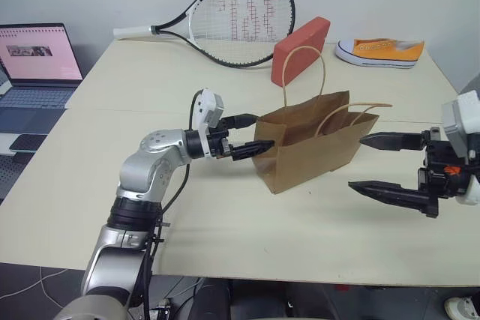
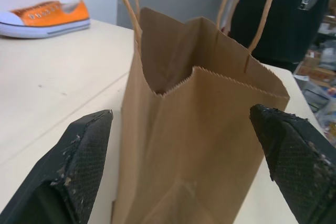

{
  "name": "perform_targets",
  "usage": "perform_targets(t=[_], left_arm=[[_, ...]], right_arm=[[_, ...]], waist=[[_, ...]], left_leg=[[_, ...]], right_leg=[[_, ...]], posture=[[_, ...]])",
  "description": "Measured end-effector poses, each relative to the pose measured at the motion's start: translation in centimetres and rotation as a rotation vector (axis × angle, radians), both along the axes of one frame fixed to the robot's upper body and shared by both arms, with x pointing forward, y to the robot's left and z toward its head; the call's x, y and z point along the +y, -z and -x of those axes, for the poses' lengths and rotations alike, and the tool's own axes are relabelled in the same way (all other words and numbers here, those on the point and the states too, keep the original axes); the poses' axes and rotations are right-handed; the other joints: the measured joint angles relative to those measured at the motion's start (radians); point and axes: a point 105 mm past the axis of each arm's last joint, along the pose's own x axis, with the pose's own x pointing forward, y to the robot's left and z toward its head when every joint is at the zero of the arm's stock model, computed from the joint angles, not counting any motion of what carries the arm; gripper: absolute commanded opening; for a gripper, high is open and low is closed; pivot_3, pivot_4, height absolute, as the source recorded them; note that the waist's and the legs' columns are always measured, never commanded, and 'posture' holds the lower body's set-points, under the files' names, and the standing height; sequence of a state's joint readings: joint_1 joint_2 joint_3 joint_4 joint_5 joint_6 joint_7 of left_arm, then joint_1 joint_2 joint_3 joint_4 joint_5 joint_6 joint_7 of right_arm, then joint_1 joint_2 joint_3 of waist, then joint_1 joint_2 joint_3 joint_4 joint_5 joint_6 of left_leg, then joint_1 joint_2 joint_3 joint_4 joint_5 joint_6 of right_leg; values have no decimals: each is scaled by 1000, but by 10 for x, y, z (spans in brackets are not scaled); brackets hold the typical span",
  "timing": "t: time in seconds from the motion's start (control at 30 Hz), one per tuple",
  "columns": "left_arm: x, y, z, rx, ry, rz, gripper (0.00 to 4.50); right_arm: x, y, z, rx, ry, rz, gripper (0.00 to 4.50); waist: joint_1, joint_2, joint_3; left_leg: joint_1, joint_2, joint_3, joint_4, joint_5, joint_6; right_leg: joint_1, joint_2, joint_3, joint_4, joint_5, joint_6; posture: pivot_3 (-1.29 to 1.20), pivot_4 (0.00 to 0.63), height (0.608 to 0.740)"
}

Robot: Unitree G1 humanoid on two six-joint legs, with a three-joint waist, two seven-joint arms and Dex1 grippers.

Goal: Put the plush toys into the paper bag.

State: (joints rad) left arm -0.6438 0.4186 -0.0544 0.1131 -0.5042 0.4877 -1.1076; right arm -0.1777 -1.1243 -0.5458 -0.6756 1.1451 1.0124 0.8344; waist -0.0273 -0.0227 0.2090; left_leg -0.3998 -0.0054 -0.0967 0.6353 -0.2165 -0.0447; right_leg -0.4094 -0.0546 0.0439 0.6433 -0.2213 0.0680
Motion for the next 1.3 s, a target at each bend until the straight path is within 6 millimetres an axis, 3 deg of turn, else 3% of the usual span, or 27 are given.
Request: perform_targets(t=[0.2, 0.43, 0.77, 1.03, 1.13, 1.3], left_arm=[[-1, 3, 7, 13, 66, -16, 4466], [-15, 2, 18, -25, 120, -50, 4466], [-35, 21, 22, -38, -12, -48, 4466], [-44, 20, 15, -74, -90, -32, 4466], [-50, 19, 15, -82, -90, -15, 3903], [-55, 18, 14, -77, -99, 21, 2362]], right_arm=[[2, -1, 1, 9, 1, -11, 4500], [1, -1, 2, 23, 1, -3, 4500], [-3, 5, 4, 42, 24, 21, 4500], [-2, 8, 4, 4, 34, 42, 4500], [-2, 10, 4, -19, 40, 34, 4500], [-1, 8, 6, -57, 45, 29, 4500]], waist=[[1, 0, 0], [1, 0, 0], [2, 0, 0], [3, 0, 0], [3, 0, 0], [4, 0, 0]], left_leg=[[0, 0, 0, 0, 0, 0], [0, 0, -1, 0, 0, 0], [0, 0, -1, 0, 0, 0], [0, 0, -1, 0, 0, 0], [-1, 0, 0, 0, 0, 0], [0, 0, 0, 0, 0, 0]], right_leg=[[0, 0, 0, 0, 0, 0], [0, 0, 0, 0, 0, 0], [0, 0, 0, 0, 0, 0], [0, 0, 0, 0, 0, 0], [0, 0, 0, -1, 0, 0], [0, 0, 0, 0, 0, 0]], posture=[[0, 150, 740], [0, 150, 740], [0, 150, 740], [0, 150, 740], [0, 150, 740], [0, 150, 740]])
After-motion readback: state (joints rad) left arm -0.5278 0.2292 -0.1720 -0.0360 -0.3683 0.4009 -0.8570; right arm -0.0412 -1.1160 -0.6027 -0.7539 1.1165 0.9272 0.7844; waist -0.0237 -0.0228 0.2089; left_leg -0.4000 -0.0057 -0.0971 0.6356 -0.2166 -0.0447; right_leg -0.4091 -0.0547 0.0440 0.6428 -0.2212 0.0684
